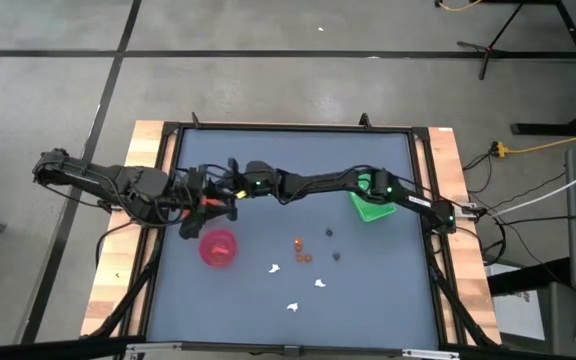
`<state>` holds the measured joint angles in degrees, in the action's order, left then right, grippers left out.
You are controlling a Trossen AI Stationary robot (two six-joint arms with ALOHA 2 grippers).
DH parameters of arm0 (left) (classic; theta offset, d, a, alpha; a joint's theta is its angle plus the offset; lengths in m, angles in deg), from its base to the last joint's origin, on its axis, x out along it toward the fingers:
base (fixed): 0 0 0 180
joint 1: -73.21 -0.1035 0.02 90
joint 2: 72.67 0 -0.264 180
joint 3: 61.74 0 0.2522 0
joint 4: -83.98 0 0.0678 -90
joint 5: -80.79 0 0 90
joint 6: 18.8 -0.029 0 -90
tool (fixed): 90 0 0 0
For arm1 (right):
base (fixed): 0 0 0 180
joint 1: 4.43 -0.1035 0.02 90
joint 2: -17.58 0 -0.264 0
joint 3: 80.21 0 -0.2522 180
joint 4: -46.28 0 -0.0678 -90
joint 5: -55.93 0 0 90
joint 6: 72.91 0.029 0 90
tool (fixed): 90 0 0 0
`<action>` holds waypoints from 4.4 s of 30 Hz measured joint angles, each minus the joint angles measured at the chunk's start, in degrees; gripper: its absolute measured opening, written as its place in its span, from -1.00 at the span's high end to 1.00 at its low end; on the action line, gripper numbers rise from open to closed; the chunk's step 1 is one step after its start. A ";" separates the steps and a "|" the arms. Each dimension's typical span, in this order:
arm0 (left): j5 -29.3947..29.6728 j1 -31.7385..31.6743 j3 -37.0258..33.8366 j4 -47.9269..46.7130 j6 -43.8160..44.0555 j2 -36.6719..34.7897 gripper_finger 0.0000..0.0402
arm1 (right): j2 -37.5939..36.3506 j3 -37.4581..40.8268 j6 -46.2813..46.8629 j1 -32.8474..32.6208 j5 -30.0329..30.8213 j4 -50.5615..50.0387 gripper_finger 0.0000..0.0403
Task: Sort Halloween decoration
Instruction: Put the black skull toy into the orange bowl, then put the white ghost toy into the green bin
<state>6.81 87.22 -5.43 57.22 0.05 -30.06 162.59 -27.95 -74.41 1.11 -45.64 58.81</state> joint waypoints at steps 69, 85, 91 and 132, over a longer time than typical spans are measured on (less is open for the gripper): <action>-0.46 8.96 -0.02 17.38 0.09 24.05 0.23 | -45.20 4.42 -6.42 -5.56 11.71 -101.09 0.01; -0.29 10.92 0.31 37.09 0.02 41.66 0.23 | -79.33 61.05 7.58 -14.67 18.57 -59.70 0.01; -0.10 10.96 4.80 37.10 -0.20 48.73 0.23 | -81.26 68.46 7.91 -14.56 18.52 -52.15 0.01; 3.98 11.16 8.22 19.38 4.99 62.20 0.23 | -80.98 71.55 7.82 -14.54 18.43 -48.72 0.01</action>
<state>10.80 98.38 2.79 76.61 5.04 32.15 81.61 43.60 -66.59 -13.42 -27.21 10.09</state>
